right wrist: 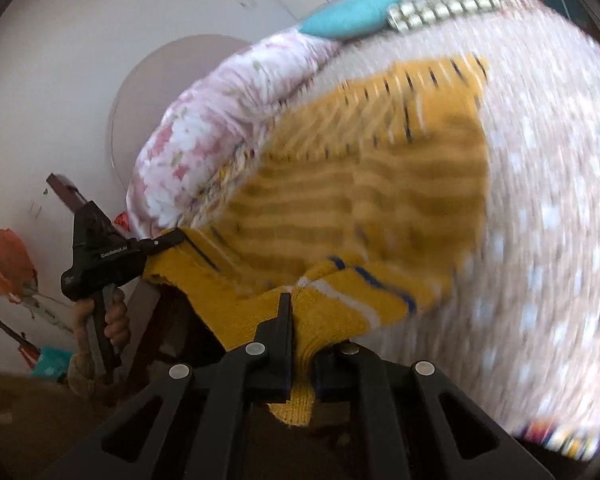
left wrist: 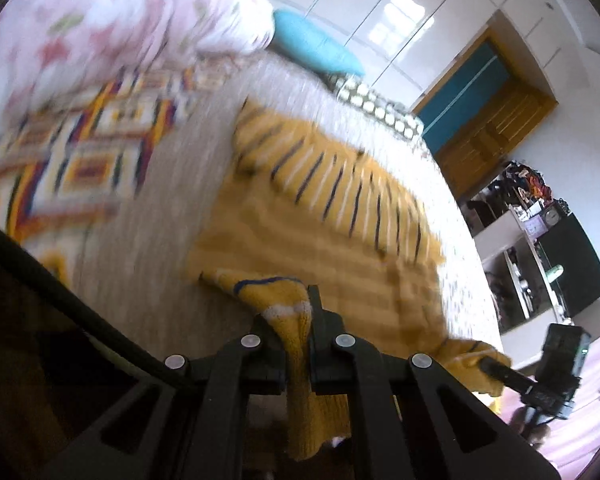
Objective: Fold small clothes
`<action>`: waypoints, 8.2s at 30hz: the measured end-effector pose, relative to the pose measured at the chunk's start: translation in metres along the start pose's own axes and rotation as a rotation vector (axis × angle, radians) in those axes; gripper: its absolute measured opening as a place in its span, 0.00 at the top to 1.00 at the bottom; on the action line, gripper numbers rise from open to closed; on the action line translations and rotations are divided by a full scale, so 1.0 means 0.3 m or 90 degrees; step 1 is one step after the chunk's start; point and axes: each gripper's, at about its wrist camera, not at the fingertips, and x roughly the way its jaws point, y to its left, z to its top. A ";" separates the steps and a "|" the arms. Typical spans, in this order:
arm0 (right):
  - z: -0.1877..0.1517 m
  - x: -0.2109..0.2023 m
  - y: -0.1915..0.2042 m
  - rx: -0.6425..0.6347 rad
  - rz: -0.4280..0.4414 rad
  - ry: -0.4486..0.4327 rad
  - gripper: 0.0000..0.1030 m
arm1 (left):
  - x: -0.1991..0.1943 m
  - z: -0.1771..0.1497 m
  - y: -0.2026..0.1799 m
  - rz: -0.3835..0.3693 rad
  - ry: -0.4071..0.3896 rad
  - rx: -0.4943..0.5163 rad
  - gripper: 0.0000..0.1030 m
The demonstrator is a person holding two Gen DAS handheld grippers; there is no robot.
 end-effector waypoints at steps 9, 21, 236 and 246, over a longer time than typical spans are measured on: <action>0.491 0.144 -0.041 -0.006 -0.082 -0.092 0.92 | 0.293 0.494 -0.095 0.043 -0.031 -0.002 0.93; 0.694 0.426 -0.368 0.149 -0.115 -0.048 0.88 | 0.687 0.623 0.072 0.051 0.072 -0.146 0.91; 0.224 -0.107 -0.369 0.161 -0.237 -0.221 0.63 | 0.736 0.122 -0.548 0.108 0.097 0.199 0.06; 0.275 0.045 -0.356 0.108 -0.259 -0.176 0.71 | 0.719 0.093 -0.479 0.091 0.124 0.141 0.06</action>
